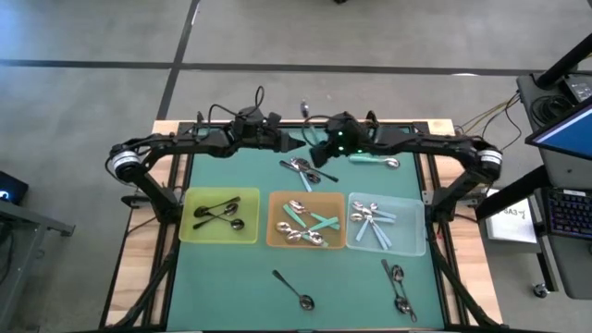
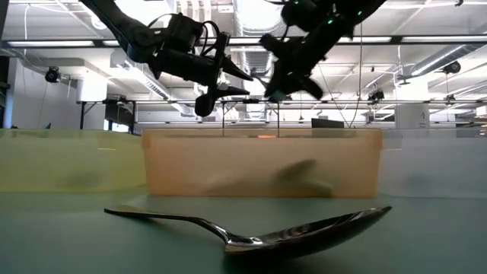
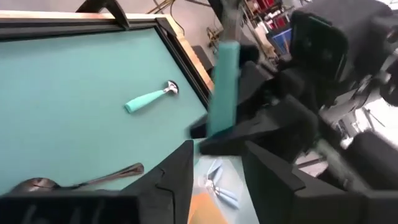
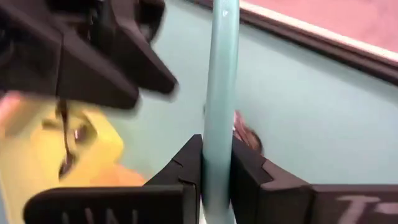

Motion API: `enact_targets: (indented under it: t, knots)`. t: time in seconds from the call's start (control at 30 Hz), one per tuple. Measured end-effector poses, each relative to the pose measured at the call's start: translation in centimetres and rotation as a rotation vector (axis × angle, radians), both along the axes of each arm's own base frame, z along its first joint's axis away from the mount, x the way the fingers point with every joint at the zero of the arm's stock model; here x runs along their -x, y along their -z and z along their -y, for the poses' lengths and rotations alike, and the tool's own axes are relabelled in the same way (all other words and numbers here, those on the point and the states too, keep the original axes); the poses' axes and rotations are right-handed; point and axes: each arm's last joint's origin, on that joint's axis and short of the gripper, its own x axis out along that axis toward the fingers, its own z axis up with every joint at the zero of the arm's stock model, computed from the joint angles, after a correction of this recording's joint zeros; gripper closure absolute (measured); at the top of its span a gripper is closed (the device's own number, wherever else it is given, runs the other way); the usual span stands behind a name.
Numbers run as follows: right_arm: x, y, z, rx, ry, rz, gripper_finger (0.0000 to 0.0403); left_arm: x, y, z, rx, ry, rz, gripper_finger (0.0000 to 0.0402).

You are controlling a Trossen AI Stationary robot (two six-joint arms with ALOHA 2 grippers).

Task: Sort silverware by color (type)
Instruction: Put the green spoon into the orange bin

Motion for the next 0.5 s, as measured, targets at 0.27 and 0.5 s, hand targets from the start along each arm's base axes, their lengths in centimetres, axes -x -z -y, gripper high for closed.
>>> enact_targets:
  t: [0.27, 0.5]
  knots:
    - [5.0, -1.2, -5.7, -0.193, -0.118, -0.321, 0.0364, 0.0, 0.1, 0.2, -0.039, 0.074, -0.003, 0.0277]
    - [5.3, -1.1, -11.5, -0.24, -0.221, -0.31, 0.0364, 0.1, 0.1, 0.2, -0.061, 0.09, -0.011, 0.0276]
